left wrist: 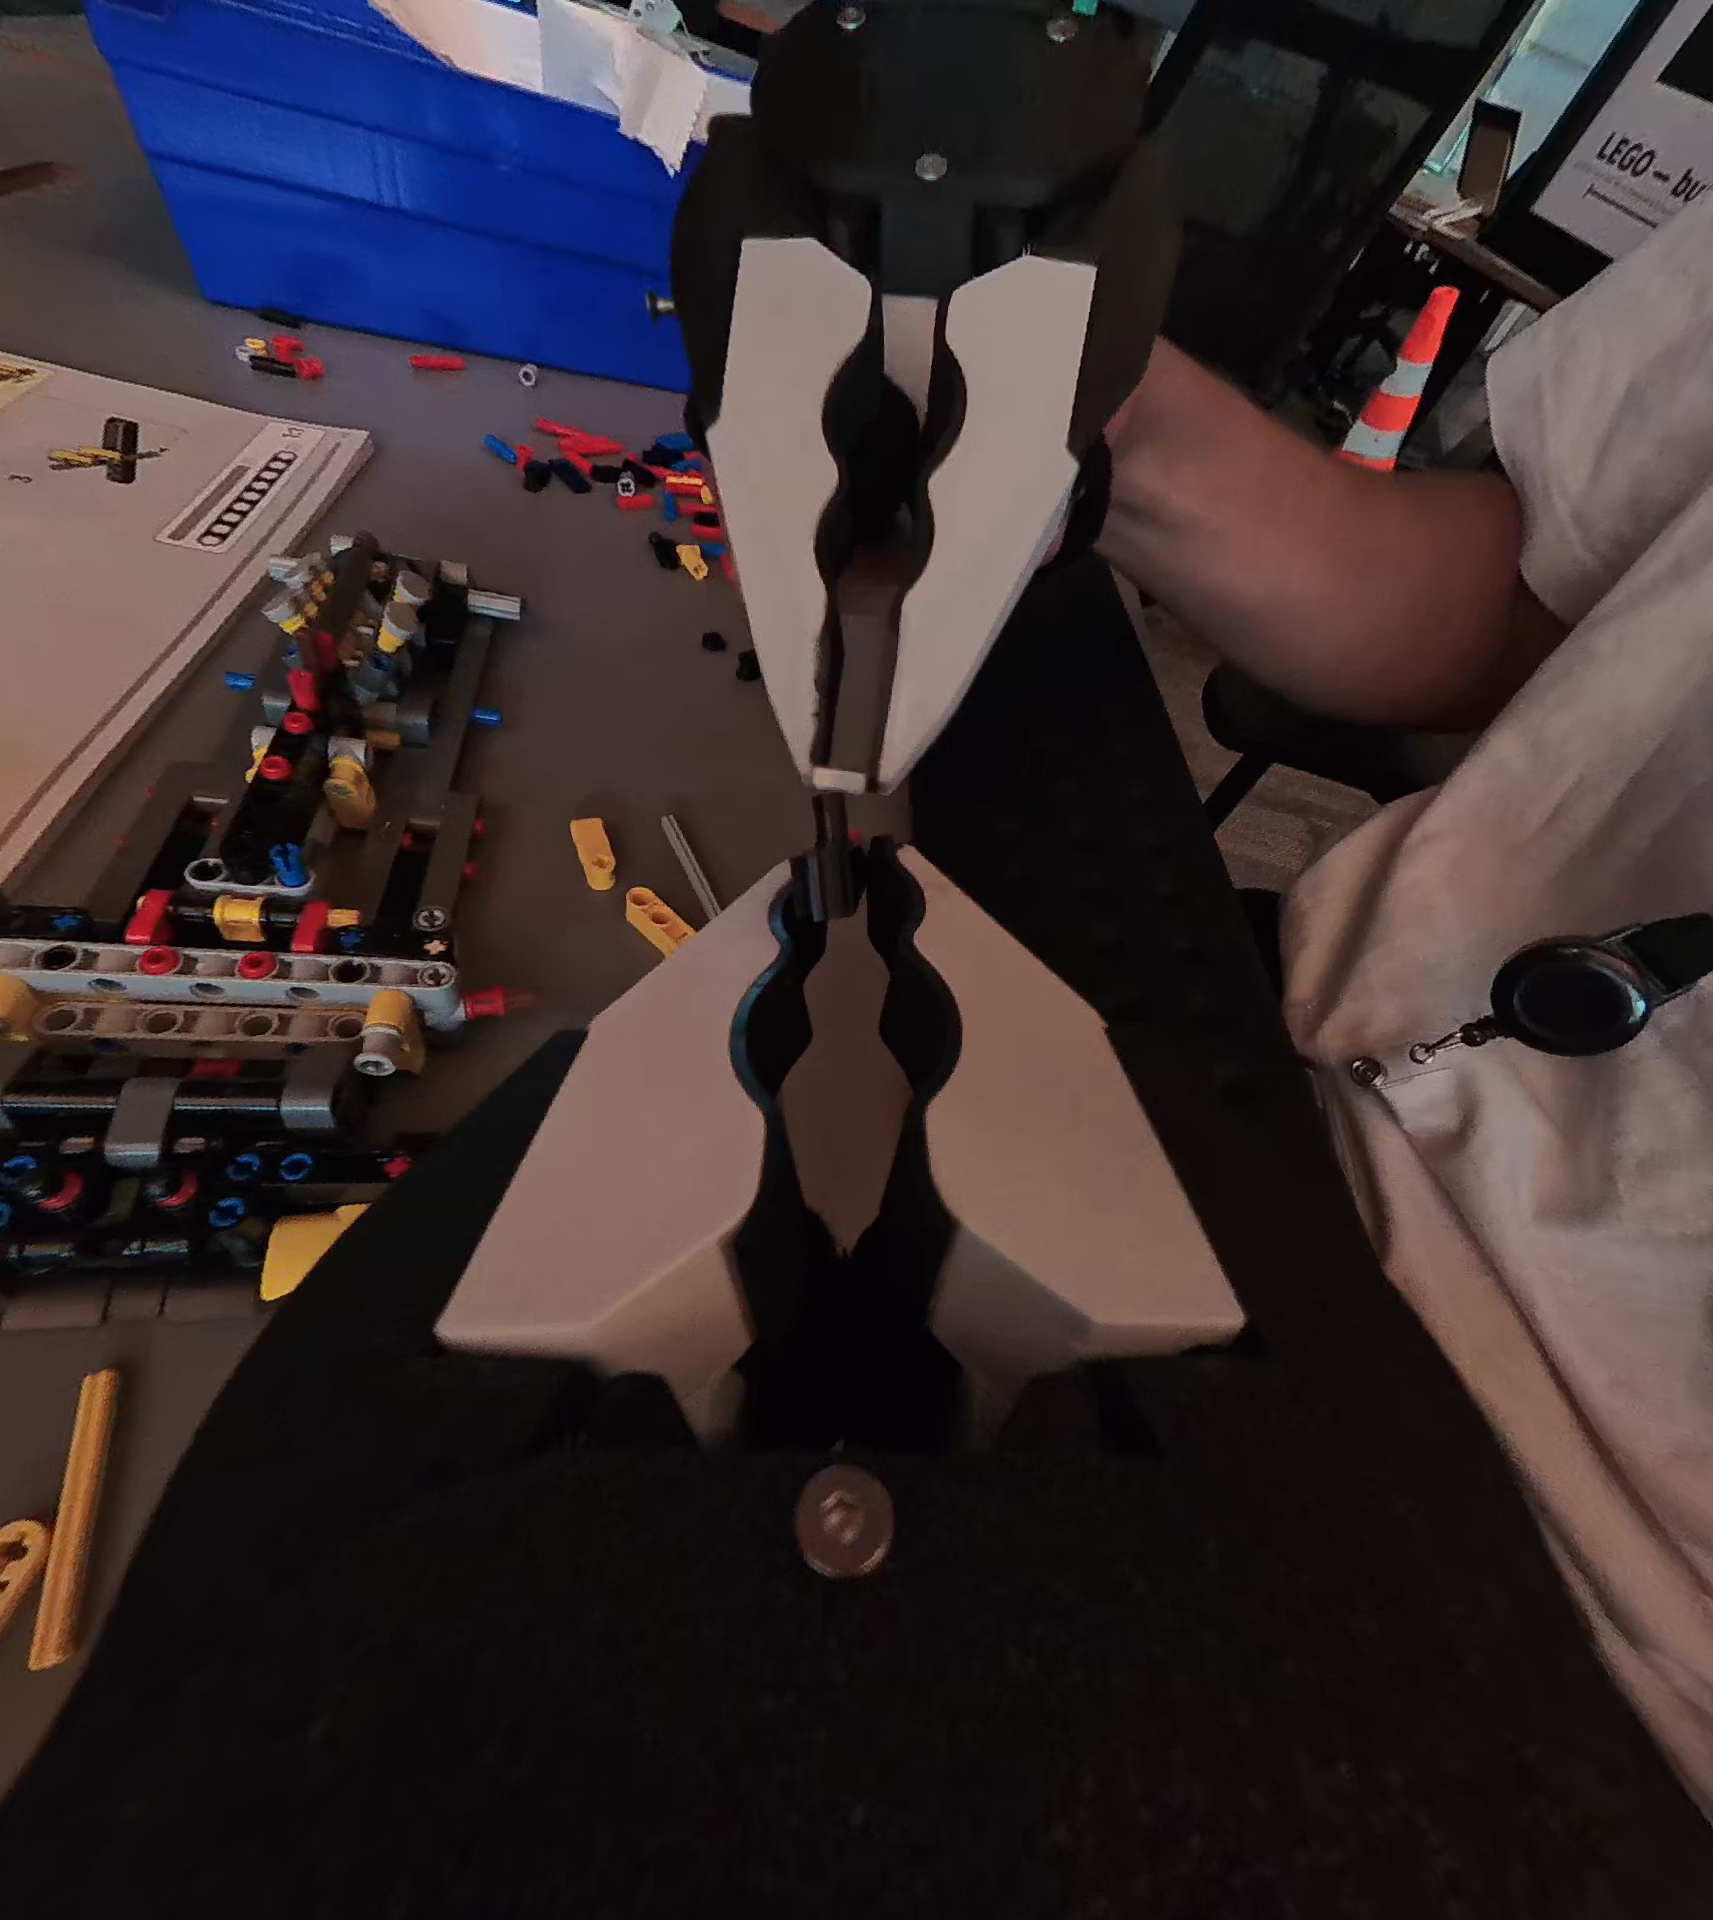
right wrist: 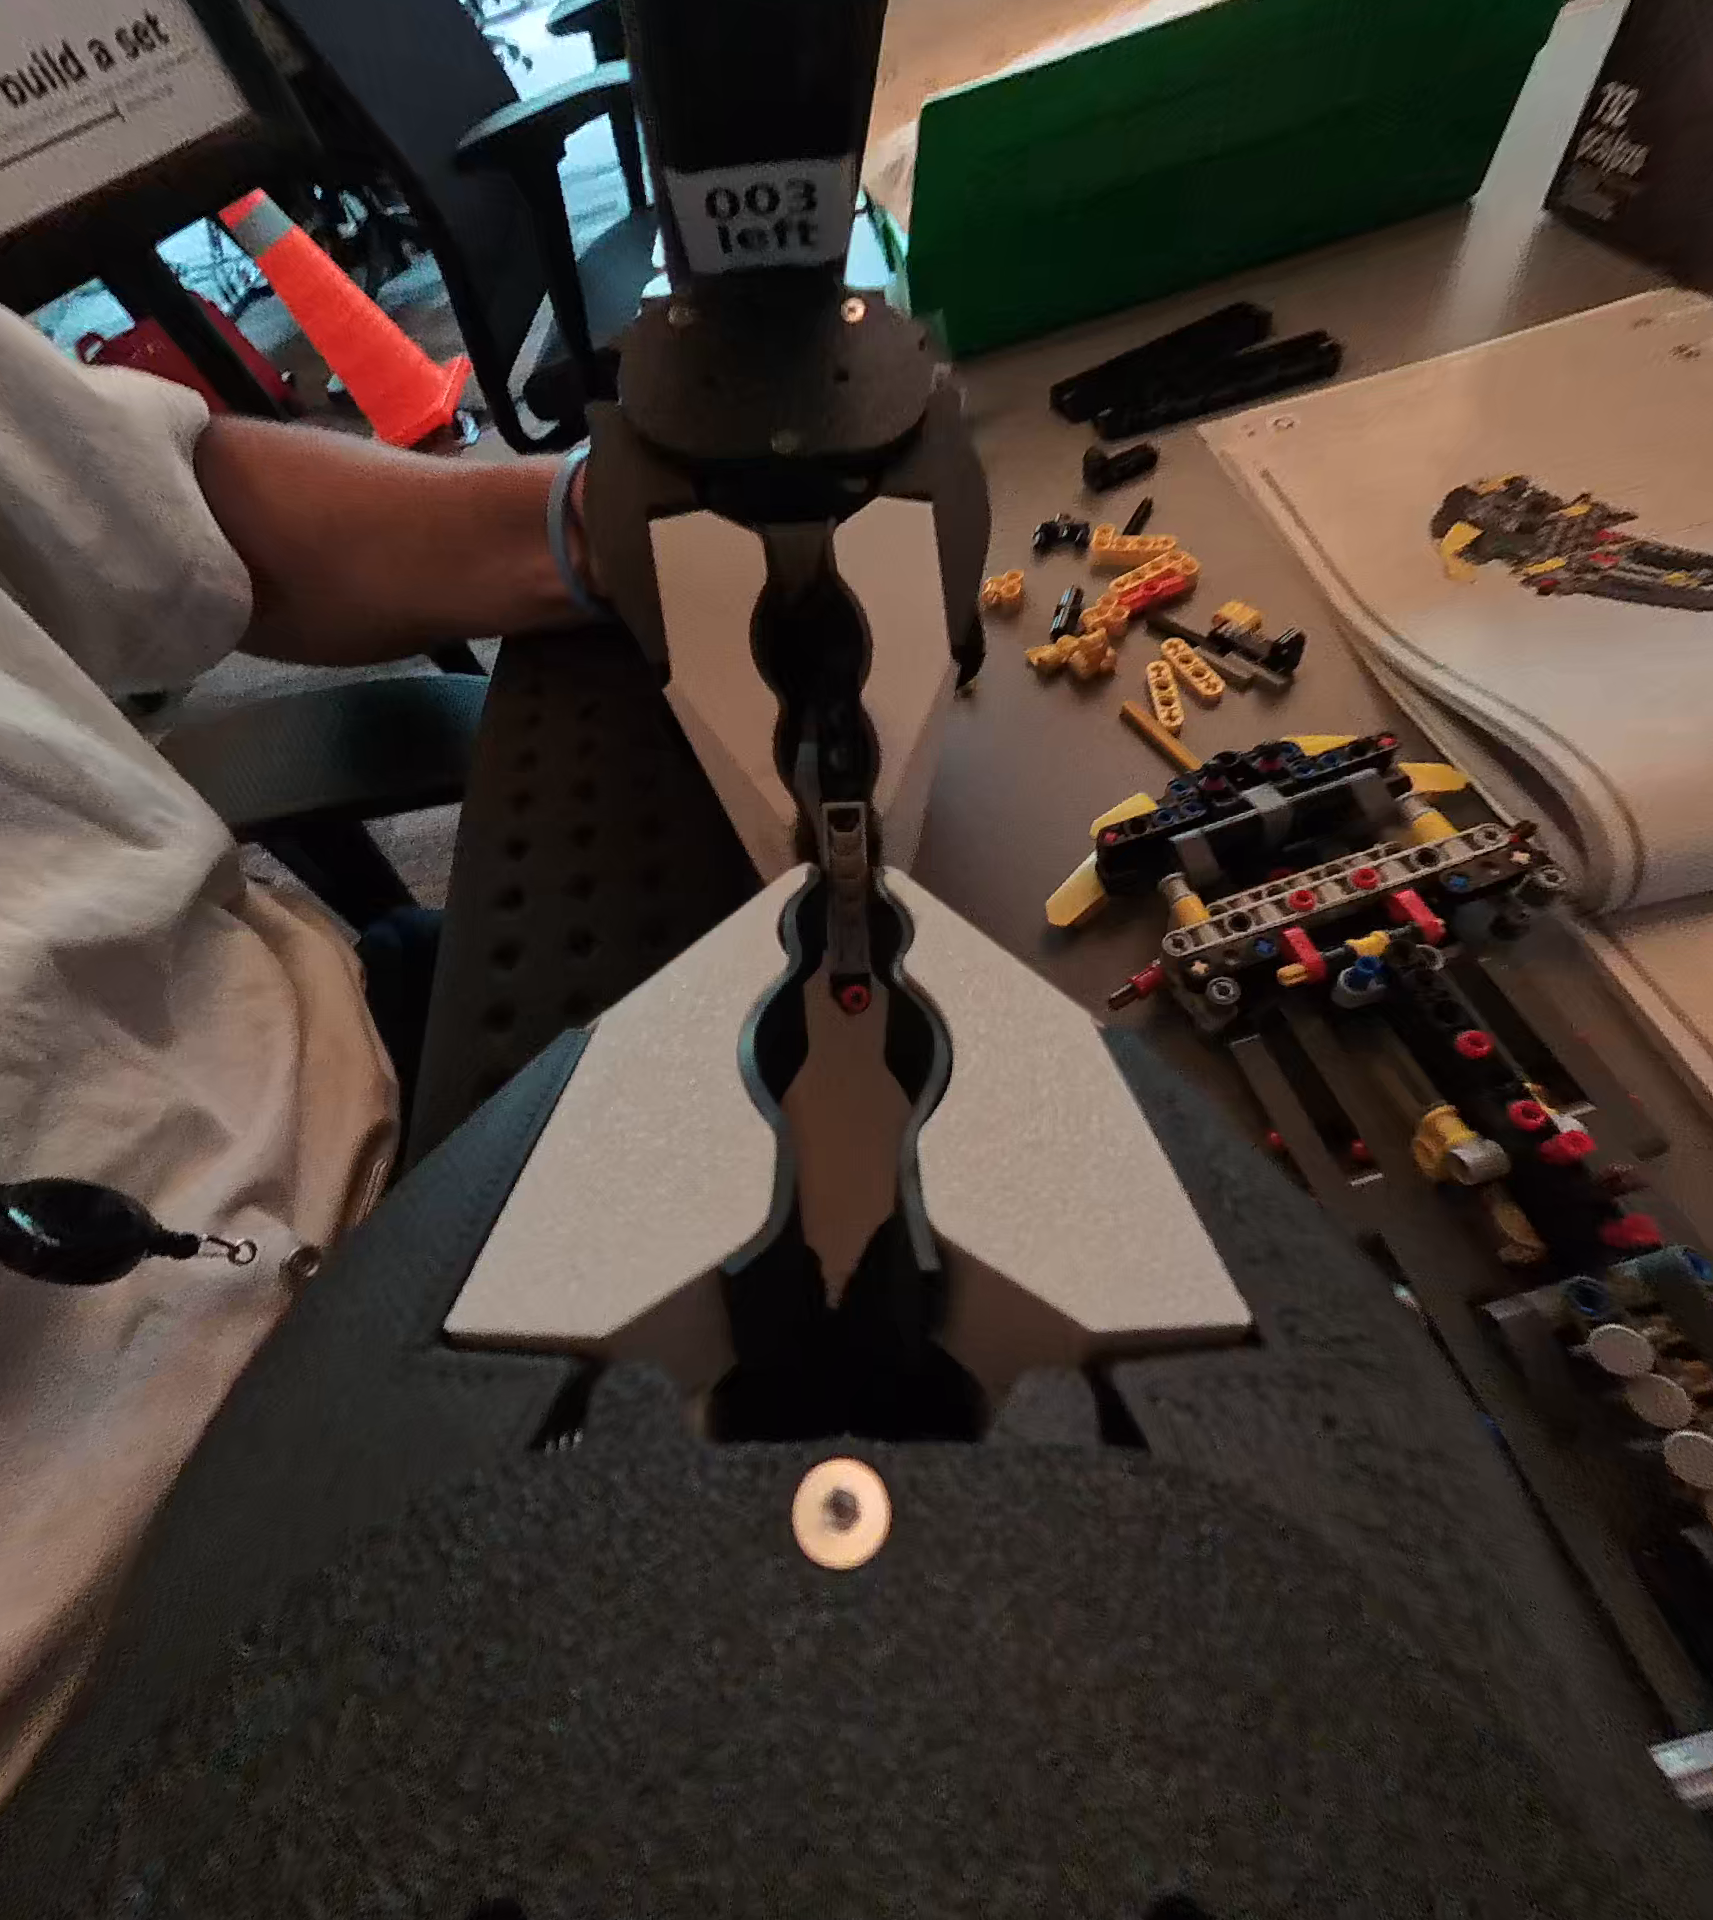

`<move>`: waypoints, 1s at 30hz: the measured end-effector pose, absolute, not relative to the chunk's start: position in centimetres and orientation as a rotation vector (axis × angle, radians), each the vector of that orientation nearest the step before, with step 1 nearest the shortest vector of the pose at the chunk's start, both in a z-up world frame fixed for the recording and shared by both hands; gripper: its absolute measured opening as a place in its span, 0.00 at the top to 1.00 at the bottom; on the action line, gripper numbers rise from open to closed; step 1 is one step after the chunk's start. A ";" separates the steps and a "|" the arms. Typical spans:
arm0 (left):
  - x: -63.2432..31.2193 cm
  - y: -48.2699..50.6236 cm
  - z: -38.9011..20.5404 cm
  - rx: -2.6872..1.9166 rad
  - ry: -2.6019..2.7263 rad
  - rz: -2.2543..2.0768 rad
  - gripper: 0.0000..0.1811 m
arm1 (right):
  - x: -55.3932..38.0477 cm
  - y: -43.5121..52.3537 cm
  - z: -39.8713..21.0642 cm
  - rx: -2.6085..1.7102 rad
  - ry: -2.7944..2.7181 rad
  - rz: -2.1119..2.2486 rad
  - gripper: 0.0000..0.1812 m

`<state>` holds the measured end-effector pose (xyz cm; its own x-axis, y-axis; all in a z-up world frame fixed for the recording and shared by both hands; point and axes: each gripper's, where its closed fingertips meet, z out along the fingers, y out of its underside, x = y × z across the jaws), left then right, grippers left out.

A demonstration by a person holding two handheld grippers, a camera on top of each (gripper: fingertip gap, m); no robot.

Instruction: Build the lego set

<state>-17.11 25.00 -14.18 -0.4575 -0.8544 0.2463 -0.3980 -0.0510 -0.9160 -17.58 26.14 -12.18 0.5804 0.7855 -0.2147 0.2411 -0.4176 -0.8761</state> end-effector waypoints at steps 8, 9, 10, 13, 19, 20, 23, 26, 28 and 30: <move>-17.0 25.0 -15.2 -1.312 1.876 -1.418 0.97 | -17.9 25.8 -13.6 -2.000 -0.875 0.824 0.96; -17.1 24.9 -15.2 -1.305 1.880 -1.413 0.96 | -17.9 25.9 -13.7 -2.005 -0.880 0.822 0.96; -17.1 24.9 -15.3 -1.295 1.886 -1.396 0.97 | -17.9 25.9 -13.7 -2.011 -0.887 0.822 0.96; -17.2 24.8 -15.4 -1.282 1.899 -1.385 0.96 | -18.1 25.8 -13.8 -2.033 -0.932 0.829 0.96; -17.4 23.9 -14.0 -1.258 1.885 -1.530 0.97 | -18.3 25.2 -12.6 -2.114 -1.091 0.879 0.96; -17.4 23.9 -14.0 -1.254 1.892 -1.529 0.97 | -18.3 25.1 -12.7 -2.152 -1.125 0.877 0.96; -17.4 23.8 -14.2 -1.251 1.912 -1.503 0.97 | -18.4 24.9 -12.9 -2.269 -1.205 0.853 0.96; -17.5 24.0 -13.9 -1.261 1.887 -1.513 0.97 | -18.5 25.2 -12.6 -2.319 -1.232 0.828 0.96; -17.4 24.2 -13.8 -1.284 1.867 -1.520 0.97 | -18.3 25.4 -12.6 -2.357 -1.231 0.793 0.96; -17.1 24.6 -13.6 -1.316 1.832 -1.537 0.97 | -18.1 25.9 -12.4 -2.375 -1.238 0.729 0.96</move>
<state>-17.15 24.59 -13.62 -0.4708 -0.8458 0.2509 -0.3942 -0.0528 -0.9175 -18.06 25.86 -12.40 0.4820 0.8319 -0.2749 0.6439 -0.5491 -0.5328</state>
